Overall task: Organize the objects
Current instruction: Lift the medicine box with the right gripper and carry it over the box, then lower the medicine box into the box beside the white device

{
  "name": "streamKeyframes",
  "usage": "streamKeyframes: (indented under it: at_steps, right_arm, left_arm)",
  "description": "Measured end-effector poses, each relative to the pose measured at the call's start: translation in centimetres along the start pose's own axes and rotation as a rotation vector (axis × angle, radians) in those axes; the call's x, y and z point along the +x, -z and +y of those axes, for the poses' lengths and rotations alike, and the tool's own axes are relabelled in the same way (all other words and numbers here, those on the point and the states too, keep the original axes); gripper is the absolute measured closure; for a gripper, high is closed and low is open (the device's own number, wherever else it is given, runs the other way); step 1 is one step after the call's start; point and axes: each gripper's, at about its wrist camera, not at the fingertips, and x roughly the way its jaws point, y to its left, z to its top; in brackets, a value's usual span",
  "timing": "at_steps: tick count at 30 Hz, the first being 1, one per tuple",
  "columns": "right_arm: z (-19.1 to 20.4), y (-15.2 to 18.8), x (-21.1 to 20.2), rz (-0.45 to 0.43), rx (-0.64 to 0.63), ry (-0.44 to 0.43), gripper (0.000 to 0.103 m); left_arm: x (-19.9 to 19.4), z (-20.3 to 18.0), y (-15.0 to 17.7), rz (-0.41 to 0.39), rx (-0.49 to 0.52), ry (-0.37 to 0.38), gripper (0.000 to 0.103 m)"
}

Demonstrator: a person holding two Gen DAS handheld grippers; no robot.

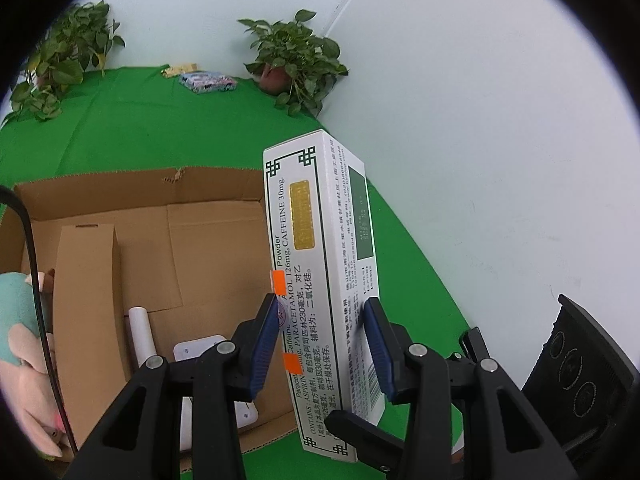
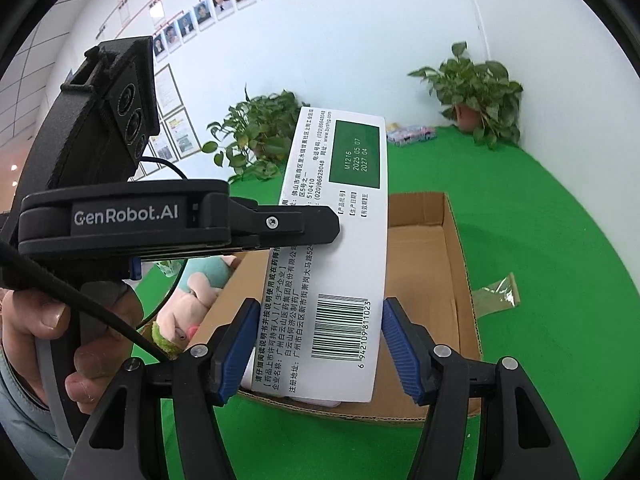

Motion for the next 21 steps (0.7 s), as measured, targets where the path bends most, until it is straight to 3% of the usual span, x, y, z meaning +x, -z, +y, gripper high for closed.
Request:
streamKeyframes:
  at_steps: [21]
  right_arm:
    - [-6.2, 5.0, 9.9, 0.307, 0.042, 0.001, 0.044]
  left_arm:
    - [11.0, 5.6, 3.0, 0.202, -0.145, -0.022, 0.062]
